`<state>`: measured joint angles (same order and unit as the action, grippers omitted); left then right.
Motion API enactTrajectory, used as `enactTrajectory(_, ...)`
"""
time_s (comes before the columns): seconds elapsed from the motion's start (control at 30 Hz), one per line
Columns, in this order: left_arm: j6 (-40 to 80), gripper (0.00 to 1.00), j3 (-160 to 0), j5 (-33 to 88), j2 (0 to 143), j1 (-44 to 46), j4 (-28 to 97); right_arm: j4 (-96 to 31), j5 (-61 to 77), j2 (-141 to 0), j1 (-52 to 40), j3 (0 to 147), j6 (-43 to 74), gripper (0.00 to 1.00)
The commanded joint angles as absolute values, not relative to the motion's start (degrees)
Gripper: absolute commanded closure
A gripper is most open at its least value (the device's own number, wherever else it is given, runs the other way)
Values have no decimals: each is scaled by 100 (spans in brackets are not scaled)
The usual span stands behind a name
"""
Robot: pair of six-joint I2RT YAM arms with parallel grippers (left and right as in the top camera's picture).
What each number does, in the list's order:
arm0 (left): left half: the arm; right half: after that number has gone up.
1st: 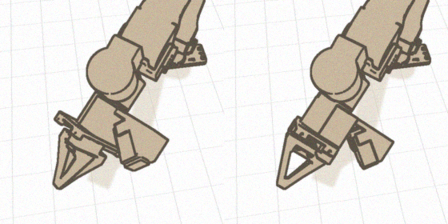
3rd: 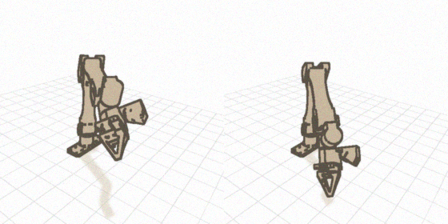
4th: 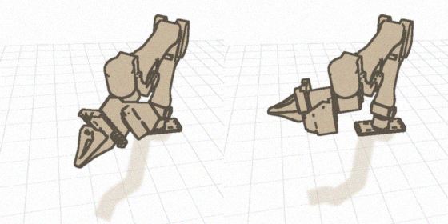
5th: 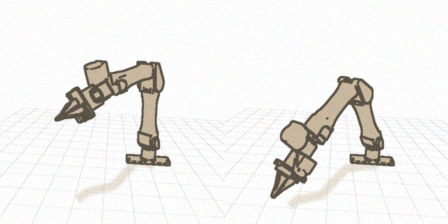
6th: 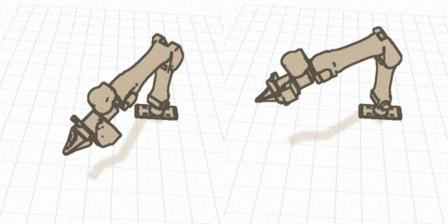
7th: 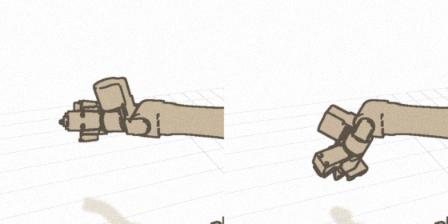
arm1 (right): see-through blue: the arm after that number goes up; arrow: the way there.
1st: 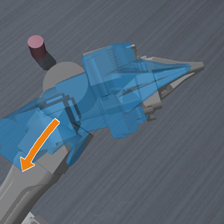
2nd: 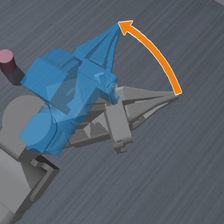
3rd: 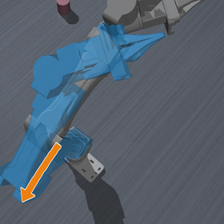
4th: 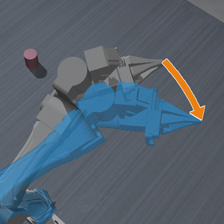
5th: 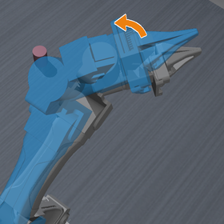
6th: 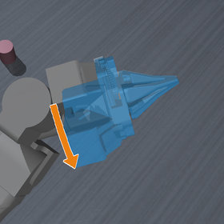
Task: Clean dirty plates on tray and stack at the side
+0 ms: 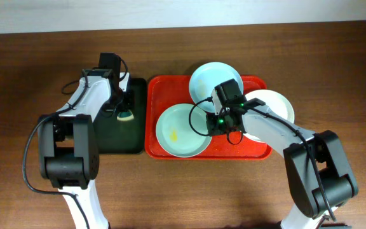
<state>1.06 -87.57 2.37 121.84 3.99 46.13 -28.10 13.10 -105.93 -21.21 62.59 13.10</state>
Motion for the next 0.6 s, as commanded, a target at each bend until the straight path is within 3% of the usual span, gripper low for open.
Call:
enactTrajectory(0.0, 38, 100, -8825, -198, 11865, 392, 4880, -2862, 1286, -10652, -2147, 6128, 1245, 96)
enactTrajectory(0.23, 119, 100, -8823, -211, 11030, 392, 5223, -2864, 1286, -10652, -2147, 6128, 1273, 96)
enactTrajectory(0.57, 362, 100, -8698, -499, 10980, 392, 5137, -2832, 1306, -10652, -2224, 6128, 2606, 96)
